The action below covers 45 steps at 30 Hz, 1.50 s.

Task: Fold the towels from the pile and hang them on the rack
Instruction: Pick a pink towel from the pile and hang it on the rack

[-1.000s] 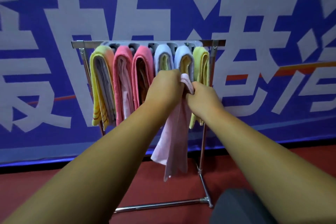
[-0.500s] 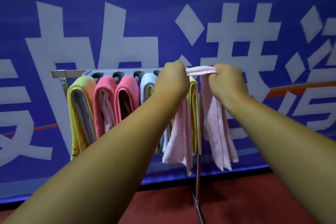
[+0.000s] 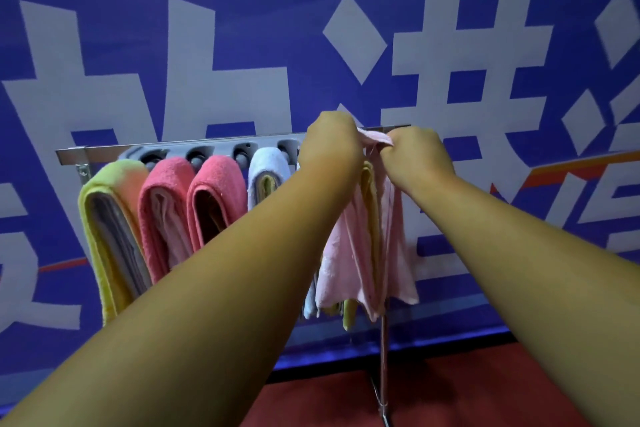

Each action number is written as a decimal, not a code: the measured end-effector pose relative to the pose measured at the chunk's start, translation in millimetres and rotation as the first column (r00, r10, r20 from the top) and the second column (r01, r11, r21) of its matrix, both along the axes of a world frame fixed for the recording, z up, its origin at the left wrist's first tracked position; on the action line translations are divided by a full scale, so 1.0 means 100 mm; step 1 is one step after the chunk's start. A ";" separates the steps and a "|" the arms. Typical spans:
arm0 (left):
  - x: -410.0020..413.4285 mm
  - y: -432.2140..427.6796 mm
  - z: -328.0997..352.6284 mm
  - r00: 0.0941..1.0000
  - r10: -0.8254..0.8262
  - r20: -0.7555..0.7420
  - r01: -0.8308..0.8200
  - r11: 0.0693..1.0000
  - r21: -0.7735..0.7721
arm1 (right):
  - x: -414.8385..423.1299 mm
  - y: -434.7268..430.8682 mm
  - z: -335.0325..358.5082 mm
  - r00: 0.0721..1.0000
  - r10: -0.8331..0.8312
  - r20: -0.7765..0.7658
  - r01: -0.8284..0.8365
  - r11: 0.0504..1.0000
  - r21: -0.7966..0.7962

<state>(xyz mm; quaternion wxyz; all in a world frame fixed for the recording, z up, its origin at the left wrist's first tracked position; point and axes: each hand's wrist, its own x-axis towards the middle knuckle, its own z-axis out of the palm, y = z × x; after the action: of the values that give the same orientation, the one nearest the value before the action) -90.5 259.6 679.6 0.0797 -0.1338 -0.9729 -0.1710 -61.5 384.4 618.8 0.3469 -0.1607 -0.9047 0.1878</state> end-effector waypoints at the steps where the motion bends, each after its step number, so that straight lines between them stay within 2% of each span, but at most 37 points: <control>1: 0.03 0.02 -0.01 1.000 -0.011 0.009 0.012 0.999 -0.030 | 0.00 0.01 -0.06 1.000 0.014 0.021 -0.014 1.000 0.008; 3: 0.04 0.09 -0.11 0.996 -0.037 0.081 0.042 0.997 -0.069 | -0.05 0.09 -0.22 0.996 0.047 0.076 -0.051 0.997 0.057; 5: 0.07 0.13 -0.19 0.976 0.012 0.216 0.018 0.991 -0.133 | -0.04 0.15 -0.32 0.990 0.072 0.121 -0.086 0.990 0.108; 6: 0.08 0.15 -0.22 0.973 0.016 0.230 0.015 0.991 -0.132 | -0.04 0.17 -0.36 0.989 0.086 0.123 -0.100 0.988 0.115; 8: 0.02 0.18 -0.31 0.995 -0.042 0.095 0.052 0.994 -0.098 | -0.02 0.20 -0.42 0.987 0.126 0.103 -0.137 0.985 0.103; 9: 0.07 0.18 -0.37 0.996 -0.065 0.055 0.068 0.996 -0.050 | 0.00 0.20 -0.44 0.985 0.148 0.091 -0.156 0.984 0.088; 12: 0.01 0.16 -0.68 0.993 -0.043 0.114 0.026 0.989 0.148 | 0.03 0.19 -0.53 0.974 0.212 0.086 -0.214 0.977 0.014; 14: 0.00 0.11 -0.93 0.999 -0.015 -0.033 0.024 0.955 0.295 | 0.04 0.15 -0.60 0.966 0.240 0.093 -0.233 0.969 -0.080; 16: 0.02 0.07 -1.19 0.990 -0.014 -0.140 0.070 0.911 0.406 | 0.06 0.11 -0.69 0.961 0.263 0.082 -0.240 0.945 -0.222; 20: -0.02 -0.01 -1.49 0.975 -0.142 -0.170 0.218 0.758 0.615 | 0.09 0.04 -0.87 0.929 0.370 -0.002 -0.321 0.804 -0.501; 22: -0.02 -0.06 -1.56 0.969 -0.167 -0.185 0.248 0.701 0.668 | 0.09 0.02 -0.95 0.915 0.403 -0.020 -0.348 0.763 -0.546; 24: -0.01 -0.09 -1.61 0.967 -0.173 -0.185 0.253 0.675 0.693 | 0.07 0.01 -1.00 0.914 0.405 -0.011 -0.346 0.767 -0.540; 27: -0.01 -0.13 -1.67 0.965 -0.174 -0.198 0.264 0.680 0.684 | 0.00 -0.03 -1.04 0.940 0.342 0.014 -0.298 0.837 -0.459; 33: 0.01 -0.21 -1.83 0.968 -0.166 -0.188 0.249 0.719 0.648 | -0.09 -0.14 -1.17 0.965 0.257 0.045 -0.219 0.892 -0.396; 35: 0.01 -0.24 -1.86 0.969 -0.114 -0.220 0.223 0.790 0.571 | -0.11 -0.13 -1.21 0.975 0.218 0.046 -0.184 0.906 -0.382; 38: 0.00 -0.27 -1.94 0.942 -0.009 -0.336 0.133 0.929 0.345 | -0.08 -0.08 -1.24 0.988 0.157 -0.013 -0.150 0.911 -0.385; 41: -0.02 -0.26 -2.05 0.921 0.054 -0.386 0.056 0.962 0.269 | -0.03 -0.03 -1.27 0.993 0.111 -0.031 -0.114 0.920 -0.376; 45: 0.04 -0.20 -2.18 0.943 0.012 -0.333 0.070 0.970 0.234 | 0.06 -0.01 -1.32 0.995 0.096 -0.026 -0.099 0.931 -0.352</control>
<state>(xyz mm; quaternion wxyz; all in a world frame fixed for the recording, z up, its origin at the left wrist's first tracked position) -86.8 239.6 461.7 0.2554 -0.1644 -0.9153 -0.2647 -55.8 383.3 486.6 0.3067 -0.1744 -0.8618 0.3645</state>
